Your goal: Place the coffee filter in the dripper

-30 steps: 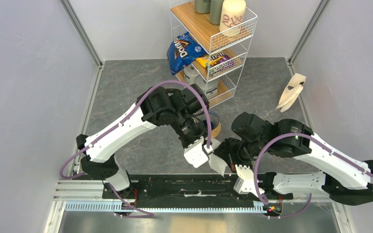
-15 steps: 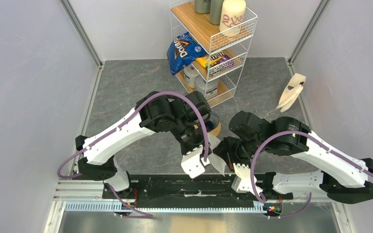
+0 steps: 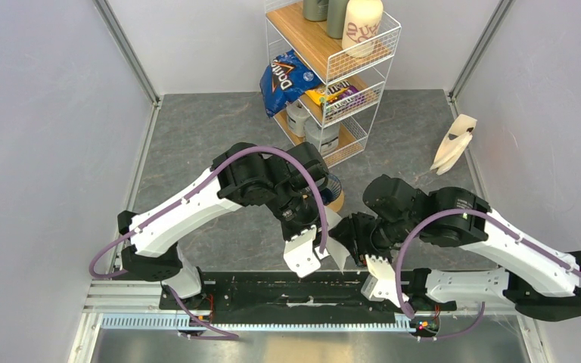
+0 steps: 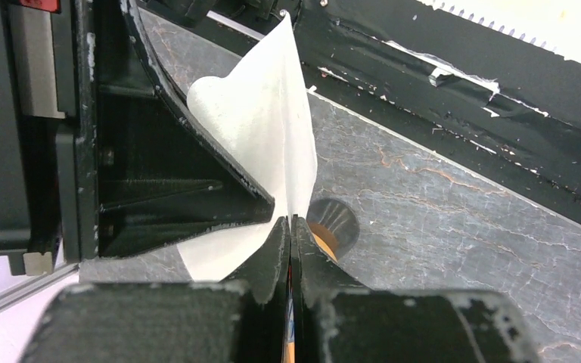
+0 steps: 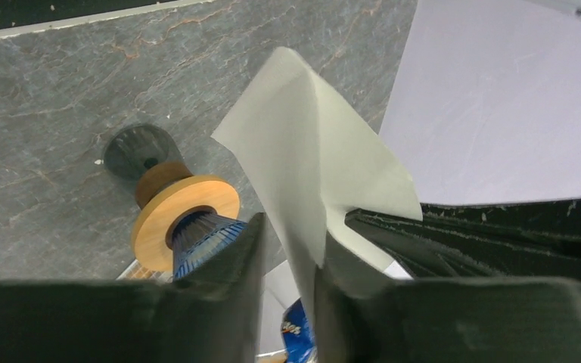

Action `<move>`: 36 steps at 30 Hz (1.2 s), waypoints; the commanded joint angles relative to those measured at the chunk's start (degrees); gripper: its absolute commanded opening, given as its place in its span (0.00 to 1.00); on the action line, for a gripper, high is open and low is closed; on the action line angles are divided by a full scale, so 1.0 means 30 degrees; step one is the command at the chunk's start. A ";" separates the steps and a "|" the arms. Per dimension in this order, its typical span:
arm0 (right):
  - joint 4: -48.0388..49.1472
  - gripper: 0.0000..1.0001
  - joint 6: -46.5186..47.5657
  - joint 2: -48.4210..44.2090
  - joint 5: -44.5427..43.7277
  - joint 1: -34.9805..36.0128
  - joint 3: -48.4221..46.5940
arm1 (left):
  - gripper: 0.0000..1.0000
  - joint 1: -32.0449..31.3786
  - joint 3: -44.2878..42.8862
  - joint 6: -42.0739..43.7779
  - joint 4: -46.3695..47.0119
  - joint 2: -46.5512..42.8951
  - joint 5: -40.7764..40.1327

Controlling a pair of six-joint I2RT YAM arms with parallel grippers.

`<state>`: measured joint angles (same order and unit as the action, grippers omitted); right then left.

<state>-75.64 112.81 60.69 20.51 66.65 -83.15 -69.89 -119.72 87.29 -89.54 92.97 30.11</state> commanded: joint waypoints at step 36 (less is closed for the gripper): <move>0.5180 0.70 -4.1476 -0.0120 -0.1426 -0.8761 -0.7563 | 0.02 0.0092 -0.0024 -0.1734 0.1896 -0.1294 -0.3139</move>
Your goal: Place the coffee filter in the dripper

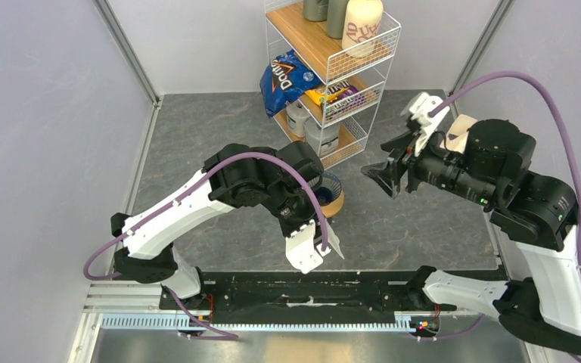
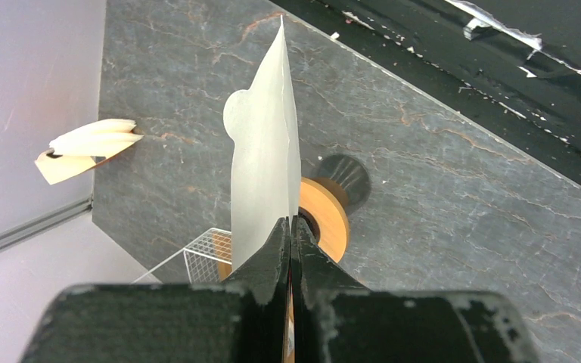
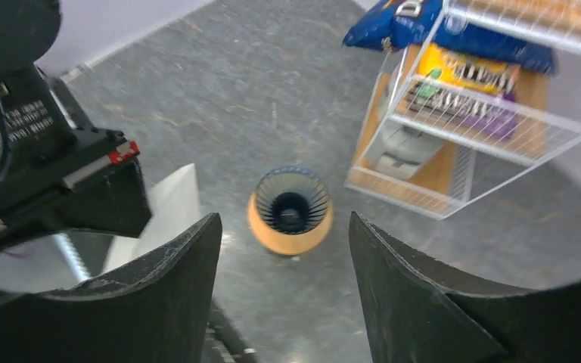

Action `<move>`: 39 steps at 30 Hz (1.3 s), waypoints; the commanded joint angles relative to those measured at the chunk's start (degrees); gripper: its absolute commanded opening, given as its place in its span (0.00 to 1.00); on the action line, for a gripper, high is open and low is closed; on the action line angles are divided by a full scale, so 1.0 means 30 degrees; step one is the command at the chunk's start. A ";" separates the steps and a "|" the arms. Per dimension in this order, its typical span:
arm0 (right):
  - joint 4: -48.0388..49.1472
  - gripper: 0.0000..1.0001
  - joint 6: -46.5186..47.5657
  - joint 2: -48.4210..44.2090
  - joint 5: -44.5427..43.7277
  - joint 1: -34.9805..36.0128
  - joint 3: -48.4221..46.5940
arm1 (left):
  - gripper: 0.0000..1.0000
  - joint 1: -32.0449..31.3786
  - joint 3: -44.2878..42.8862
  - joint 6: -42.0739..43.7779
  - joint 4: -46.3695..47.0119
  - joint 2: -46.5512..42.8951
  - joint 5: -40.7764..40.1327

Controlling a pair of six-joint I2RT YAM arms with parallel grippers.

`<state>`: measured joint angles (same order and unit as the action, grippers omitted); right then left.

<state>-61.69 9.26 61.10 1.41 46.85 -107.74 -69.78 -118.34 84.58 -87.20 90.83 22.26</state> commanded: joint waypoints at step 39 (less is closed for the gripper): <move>-0.0388 0.68 -0.3788 0.0653 0.7453 -0.0565 0.5442 | 0.02 0.0599 -0.0778 -0.2730 0.2080 0.0104 -0.0799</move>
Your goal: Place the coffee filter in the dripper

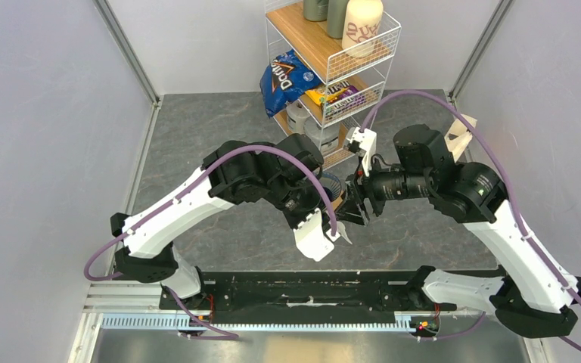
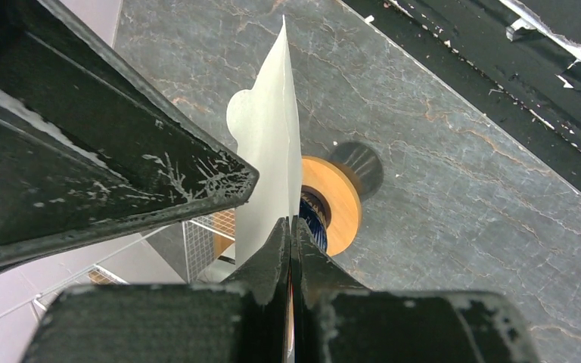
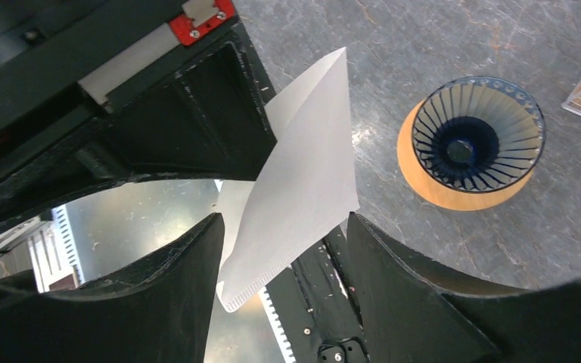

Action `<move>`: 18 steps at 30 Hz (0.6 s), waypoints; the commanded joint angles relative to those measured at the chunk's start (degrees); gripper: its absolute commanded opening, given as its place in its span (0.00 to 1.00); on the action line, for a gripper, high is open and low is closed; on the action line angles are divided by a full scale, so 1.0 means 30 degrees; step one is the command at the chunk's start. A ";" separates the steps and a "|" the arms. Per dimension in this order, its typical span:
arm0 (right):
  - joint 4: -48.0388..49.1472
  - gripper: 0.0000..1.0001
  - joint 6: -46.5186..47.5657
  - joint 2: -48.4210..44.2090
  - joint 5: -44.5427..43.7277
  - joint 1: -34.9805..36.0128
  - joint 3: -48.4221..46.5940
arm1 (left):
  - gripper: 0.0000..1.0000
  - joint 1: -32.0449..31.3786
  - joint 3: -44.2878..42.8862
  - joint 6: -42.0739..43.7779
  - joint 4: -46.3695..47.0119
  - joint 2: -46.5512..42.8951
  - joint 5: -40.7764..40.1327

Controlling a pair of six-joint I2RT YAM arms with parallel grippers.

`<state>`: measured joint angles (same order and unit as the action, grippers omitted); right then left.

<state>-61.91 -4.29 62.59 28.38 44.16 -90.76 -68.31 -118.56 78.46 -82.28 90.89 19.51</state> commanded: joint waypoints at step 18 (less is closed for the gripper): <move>-0.0194 0.49 0.0394 0.1749 -0.4821 0.1598 -0.0326 | 0.02 0.0388 -0.0821 -0.0572 0.0578 0.0404 -0.0370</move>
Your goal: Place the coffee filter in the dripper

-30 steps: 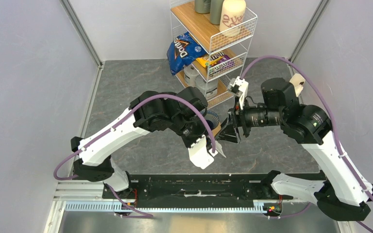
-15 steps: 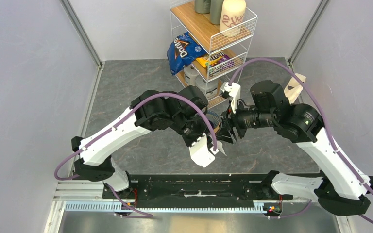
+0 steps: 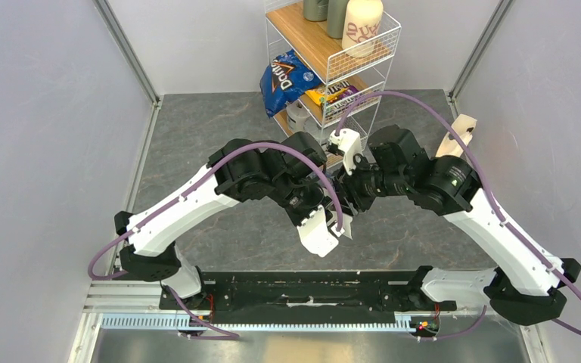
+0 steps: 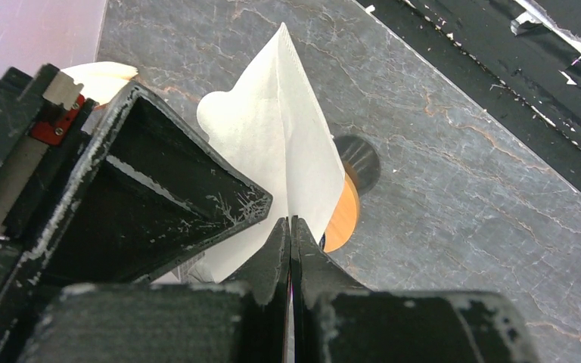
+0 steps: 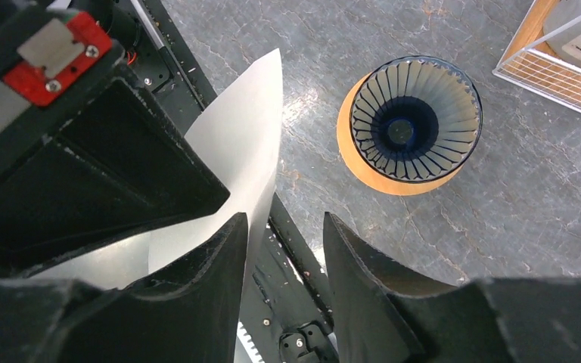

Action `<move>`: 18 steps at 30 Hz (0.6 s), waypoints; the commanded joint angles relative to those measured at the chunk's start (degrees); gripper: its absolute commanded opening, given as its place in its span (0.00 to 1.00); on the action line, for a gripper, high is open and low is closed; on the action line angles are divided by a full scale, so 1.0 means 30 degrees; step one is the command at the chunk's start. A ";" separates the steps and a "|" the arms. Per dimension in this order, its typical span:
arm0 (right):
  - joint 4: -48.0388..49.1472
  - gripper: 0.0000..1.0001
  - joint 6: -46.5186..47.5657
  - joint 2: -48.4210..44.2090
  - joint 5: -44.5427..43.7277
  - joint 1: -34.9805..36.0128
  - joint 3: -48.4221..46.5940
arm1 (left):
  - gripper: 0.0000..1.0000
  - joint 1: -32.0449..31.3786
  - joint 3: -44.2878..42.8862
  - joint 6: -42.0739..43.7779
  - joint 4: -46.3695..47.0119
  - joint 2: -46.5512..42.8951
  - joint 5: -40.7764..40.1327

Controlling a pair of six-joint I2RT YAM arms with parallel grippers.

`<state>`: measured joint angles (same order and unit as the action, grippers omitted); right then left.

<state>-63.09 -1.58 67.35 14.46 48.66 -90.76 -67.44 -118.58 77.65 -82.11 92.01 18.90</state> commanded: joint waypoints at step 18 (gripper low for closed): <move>0.0351 0.00 -0.1814 0.0427 -0.1729 0.0097 0.0244 | 0.04 0.0064 -0.0829 -0.0658 0.1028 -0.0211 -0.0705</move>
<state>-63.61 -5.91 68.18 11.99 48.66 -88.47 -67.31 -118.93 77.62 -82.08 92.20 16.60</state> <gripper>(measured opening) 0.123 0.031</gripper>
